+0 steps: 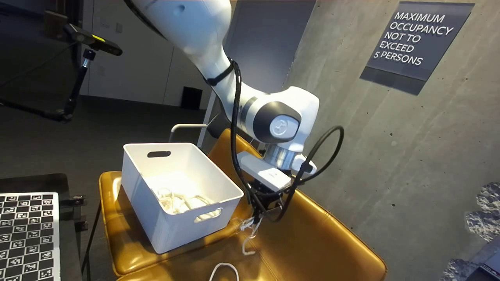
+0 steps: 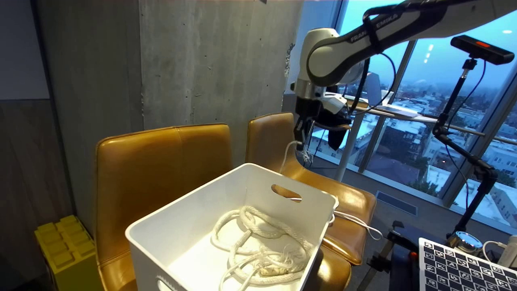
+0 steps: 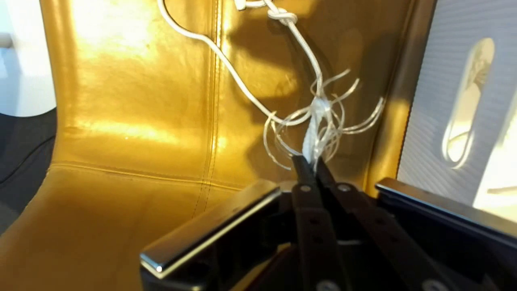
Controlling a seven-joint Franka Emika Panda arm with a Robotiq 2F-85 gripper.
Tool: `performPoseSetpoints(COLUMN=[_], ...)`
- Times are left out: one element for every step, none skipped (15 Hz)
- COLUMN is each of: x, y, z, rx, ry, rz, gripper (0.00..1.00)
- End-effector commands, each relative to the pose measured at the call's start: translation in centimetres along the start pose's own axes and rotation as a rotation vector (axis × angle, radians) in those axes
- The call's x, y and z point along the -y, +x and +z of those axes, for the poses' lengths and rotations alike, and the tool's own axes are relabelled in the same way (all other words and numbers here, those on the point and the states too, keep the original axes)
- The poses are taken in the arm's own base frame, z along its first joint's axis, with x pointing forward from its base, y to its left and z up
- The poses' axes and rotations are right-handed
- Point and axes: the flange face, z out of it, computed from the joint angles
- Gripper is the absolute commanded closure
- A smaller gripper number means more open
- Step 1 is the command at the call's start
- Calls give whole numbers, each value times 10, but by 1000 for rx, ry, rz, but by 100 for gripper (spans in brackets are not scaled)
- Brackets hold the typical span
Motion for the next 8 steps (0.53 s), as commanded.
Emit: performPoseSetpoints(x=[14,19,25,33,43,53,66,80], y=[-40,-47,-53,-60,-66,-72,-78,-85], z=[-72,-93,-114,-136,-158,-180,-201,-221], rx=[-73,-96,-118,-136,-156,-174,-194,-209], ry=[-41,-51,-59,-65,-73,-82,-88,-91], rz=[4,1,-2,-7,-14,-24,-39,-48], gripper=[99,99,99,99,99,99,99,99])
